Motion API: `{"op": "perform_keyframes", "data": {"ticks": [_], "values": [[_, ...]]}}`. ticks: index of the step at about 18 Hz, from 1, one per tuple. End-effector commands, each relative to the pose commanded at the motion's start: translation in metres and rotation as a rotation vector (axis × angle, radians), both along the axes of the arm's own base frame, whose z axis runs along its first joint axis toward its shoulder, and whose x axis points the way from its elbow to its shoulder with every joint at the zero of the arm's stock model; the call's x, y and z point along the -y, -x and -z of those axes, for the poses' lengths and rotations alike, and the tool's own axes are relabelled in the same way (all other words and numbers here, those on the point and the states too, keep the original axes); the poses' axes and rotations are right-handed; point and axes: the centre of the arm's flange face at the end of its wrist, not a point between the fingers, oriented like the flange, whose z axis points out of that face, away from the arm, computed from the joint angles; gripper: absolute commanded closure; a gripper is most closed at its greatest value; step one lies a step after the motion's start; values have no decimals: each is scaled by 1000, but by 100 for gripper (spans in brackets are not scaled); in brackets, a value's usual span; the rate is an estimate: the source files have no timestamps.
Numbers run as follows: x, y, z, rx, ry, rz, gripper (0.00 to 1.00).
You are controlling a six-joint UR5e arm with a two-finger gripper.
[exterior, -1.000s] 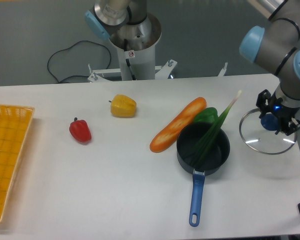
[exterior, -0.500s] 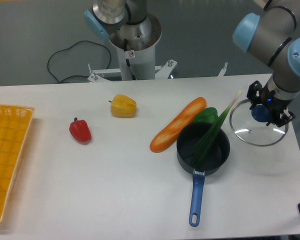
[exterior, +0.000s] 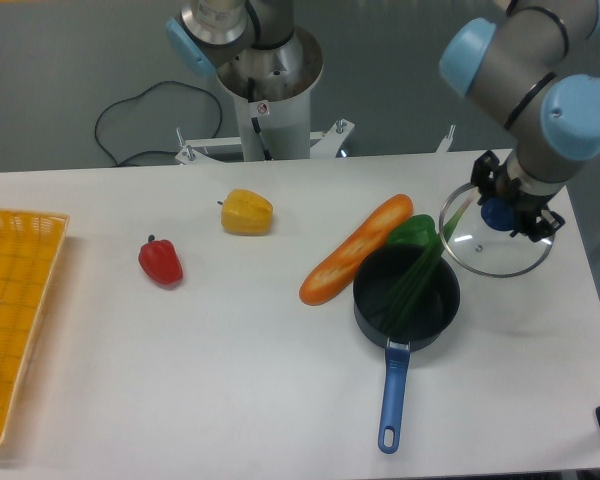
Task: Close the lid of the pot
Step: 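Lift the glass lid and carry it over the blue saucepan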
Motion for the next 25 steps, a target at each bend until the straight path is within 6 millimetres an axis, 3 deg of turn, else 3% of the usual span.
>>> {"op": "perform_keyframes", "data": {"ticks": [5,11,17,25], "values": [[-15,-17,-3,10,14,-12,48],[-58,-38,9,-14,52,-37,48],[-61,-42,16,-6,58,-40,48],[-84,-55,32,-32,93,-130,48]]}}
